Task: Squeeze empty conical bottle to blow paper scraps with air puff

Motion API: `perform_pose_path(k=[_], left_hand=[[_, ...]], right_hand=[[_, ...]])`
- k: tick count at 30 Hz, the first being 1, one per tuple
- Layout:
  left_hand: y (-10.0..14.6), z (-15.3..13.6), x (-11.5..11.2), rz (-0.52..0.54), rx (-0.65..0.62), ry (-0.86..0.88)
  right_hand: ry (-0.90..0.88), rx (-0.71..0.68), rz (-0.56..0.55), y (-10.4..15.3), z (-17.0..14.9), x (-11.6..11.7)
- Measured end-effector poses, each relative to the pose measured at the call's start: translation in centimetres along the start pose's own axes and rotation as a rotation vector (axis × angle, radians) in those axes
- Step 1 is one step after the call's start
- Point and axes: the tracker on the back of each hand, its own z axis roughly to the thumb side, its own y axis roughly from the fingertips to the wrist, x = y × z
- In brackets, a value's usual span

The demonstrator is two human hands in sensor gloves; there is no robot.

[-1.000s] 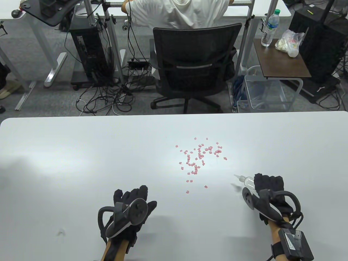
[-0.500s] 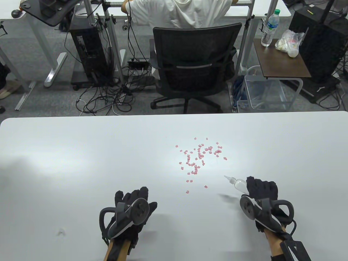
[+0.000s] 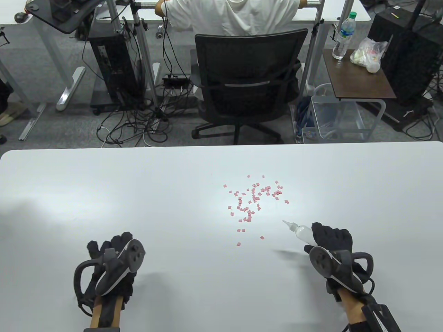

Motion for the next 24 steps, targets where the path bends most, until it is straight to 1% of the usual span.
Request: perform_pose_path(k=[3,5,7,8,11,16,24], left_hand=[[0.3,-2.2,-0.4,-0.036,0.041,-0.082],[0.7,-3.7,-1.2,-0.076,0.066,-0.180],[0.9,-4.8,-2.2,-0.103,0.080,-0.231],[1.0,-5.3,-2.6,-0.111,0.094,-0.240],[1.2,-6.7,-4.4,-0.187,0.126,-0.230],[1.2,-7.4,-6.1,-0.234,0.139,-0.252],[0.9,-7.2,-7.0,-0.255,0.128,-0.267]], right_hand=[[-0.010,-0.006,-0.012,0.0,0.0,0.0],[-0.003,-0.016,-0.015,0.0,0.1,-0.1],[0.000,-0.026,-0.029,0.0,0.1,-0.2],[-0.001,-0.024,-0.028,0.0,0.1,-0.2],[-0.014,-0.016,-0.025,-0.1,0.0,-0.2],[-0.019,-0.016,-0.017,-0.1,0.0,-0.2],[-0.029,-0.005,-0.018,-0.2,-0.3,-0.1]])
